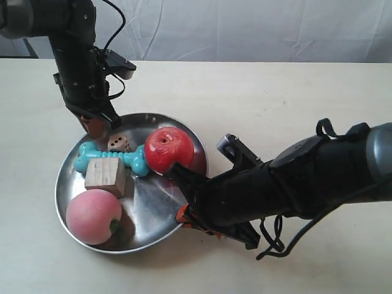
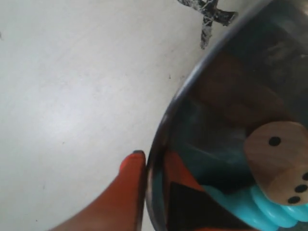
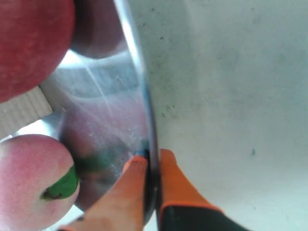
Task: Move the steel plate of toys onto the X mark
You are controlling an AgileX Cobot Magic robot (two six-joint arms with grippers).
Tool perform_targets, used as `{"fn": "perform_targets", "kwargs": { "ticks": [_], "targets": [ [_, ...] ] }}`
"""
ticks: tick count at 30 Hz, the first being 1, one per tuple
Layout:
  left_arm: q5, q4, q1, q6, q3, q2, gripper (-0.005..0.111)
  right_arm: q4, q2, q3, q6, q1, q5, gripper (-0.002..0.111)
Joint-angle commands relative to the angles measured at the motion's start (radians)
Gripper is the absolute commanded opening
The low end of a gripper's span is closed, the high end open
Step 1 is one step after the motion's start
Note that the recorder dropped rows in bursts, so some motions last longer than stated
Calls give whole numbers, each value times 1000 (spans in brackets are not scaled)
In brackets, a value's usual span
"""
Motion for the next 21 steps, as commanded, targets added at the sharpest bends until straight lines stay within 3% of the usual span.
{"fn": "perform_targets", "kwargs": {
  "ticks": [1, 14, 21],
  "targets": [
    [33, -133, 8, -41, -15, -14, 0, -4, 13, -54, -25, 5, 35, -1],
    [33, -117, 11, -40, -152, 70, 0, -9, 35, -83, -25, -148, 28, -1],
    [33, -129, 21, -40, -256, 158, 0, -5, 143, -192, -25, -194, 42, -1]
  ]
}}
